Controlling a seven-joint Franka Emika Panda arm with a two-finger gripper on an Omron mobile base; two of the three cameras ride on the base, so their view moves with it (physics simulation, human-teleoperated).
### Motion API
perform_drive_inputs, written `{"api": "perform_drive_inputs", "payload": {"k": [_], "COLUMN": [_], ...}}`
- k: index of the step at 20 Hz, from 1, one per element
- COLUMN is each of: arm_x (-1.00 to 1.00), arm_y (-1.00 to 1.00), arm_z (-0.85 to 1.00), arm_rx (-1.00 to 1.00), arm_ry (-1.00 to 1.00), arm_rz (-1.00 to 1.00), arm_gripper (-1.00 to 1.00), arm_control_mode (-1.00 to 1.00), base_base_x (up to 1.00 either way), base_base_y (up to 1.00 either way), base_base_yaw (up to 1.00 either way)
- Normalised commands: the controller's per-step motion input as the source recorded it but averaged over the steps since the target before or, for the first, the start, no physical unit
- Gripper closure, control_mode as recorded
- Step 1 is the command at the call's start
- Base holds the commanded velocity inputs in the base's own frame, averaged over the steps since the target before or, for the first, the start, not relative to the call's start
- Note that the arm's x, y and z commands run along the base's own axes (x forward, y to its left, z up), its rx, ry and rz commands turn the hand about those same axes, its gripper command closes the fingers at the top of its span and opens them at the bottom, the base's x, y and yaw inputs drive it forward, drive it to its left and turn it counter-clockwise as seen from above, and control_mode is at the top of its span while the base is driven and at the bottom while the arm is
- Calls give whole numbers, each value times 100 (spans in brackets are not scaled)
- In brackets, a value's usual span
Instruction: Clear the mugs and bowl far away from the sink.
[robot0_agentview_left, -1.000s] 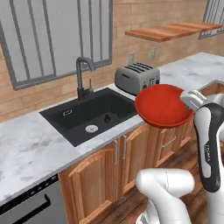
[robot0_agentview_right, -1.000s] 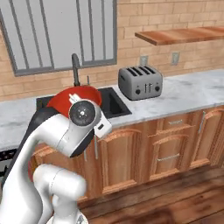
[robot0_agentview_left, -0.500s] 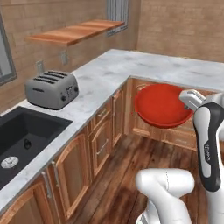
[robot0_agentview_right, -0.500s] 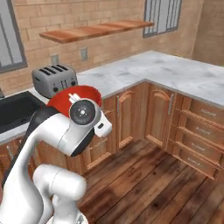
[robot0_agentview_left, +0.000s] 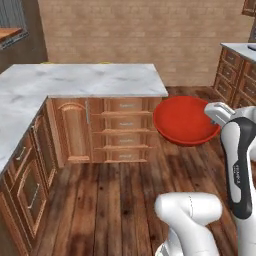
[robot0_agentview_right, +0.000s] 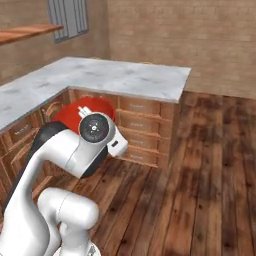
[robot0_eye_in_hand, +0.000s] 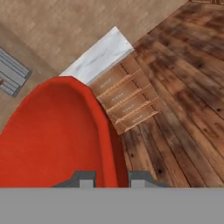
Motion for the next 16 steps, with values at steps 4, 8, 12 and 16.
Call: {"api": "perform_drive_inputs", "payload": {"k": [4, 8, 12, 16], "arm_x": [0, 0, 0, 0], "arm_y": [0, 0, 0, 0], "arm_z": [0, 0, 0, 0], "arm_rx": [0, 0, 0, 0], "arm_ry": [0, 0, 0, 0], "arm_rz": [0, 0, 0, 0], "arm_gripper": [100, 100, 100, 100], "arm_control_mode": [100, 100, 100, 100], "base_base_x": [18, 25, 32, 31], "base_base_y": [-25, -5, 0, 0], "base_base_yaw": [-75, -75, -74, -74]}}
